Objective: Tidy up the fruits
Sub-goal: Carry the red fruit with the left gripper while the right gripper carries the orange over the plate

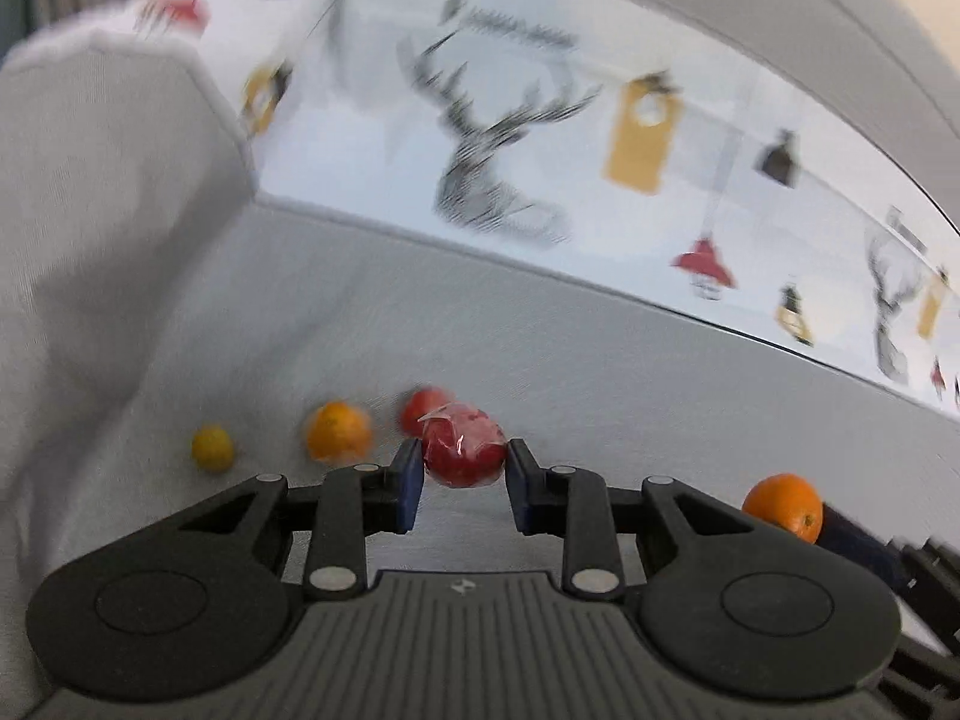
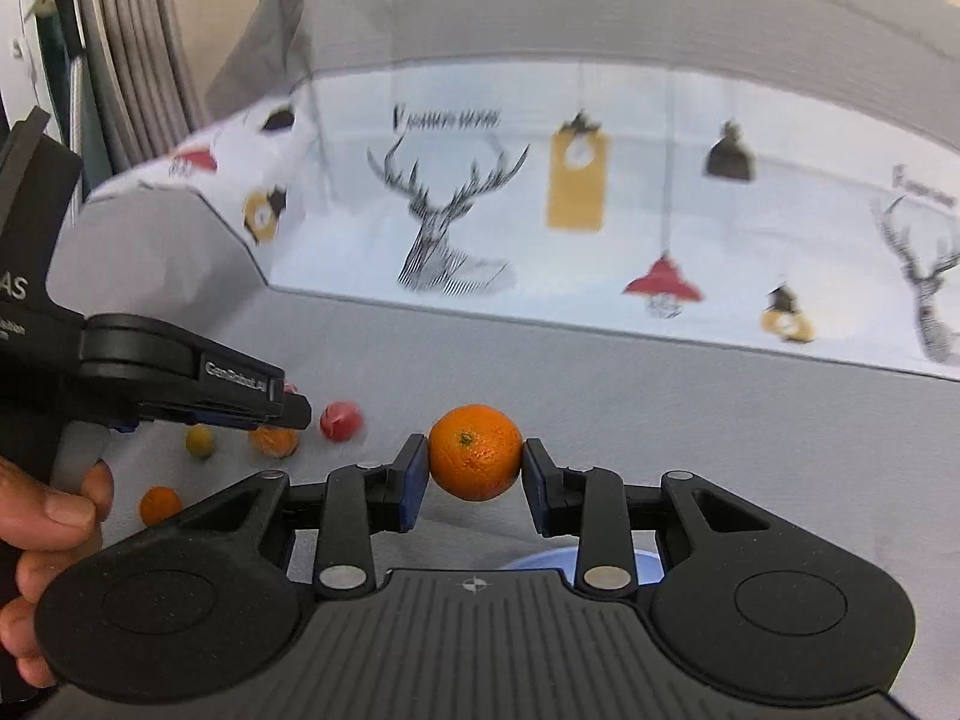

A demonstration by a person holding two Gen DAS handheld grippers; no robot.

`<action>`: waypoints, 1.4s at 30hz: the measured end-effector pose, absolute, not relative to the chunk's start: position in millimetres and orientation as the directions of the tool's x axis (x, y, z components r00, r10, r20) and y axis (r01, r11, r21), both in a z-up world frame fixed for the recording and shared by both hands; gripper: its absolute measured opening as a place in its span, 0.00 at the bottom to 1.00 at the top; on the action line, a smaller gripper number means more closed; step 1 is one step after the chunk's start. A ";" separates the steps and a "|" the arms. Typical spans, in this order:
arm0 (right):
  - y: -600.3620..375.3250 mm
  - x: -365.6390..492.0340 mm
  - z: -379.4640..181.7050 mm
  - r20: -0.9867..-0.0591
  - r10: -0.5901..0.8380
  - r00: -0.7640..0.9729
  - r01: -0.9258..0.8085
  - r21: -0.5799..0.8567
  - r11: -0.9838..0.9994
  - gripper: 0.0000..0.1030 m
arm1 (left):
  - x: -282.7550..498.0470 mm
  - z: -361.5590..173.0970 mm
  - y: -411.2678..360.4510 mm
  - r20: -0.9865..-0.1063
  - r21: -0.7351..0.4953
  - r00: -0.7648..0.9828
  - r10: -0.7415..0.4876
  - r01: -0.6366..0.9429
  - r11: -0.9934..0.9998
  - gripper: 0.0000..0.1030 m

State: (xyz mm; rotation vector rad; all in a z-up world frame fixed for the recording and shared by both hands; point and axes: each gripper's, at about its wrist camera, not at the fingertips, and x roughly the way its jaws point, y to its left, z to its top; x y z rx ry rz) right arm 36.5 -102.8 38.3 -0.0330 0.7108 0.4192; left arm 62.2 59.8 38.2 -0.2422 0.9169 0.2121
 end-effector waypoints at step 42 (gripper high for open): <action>-191.1 -16.1 0.9 -0.675 0.192 0.712 -0.169 0.101 0.980 0.34 | -12.6 -5.2 -23.5 -0.832 -0.136 0.545 -0.104 -0.018 0.990 0.32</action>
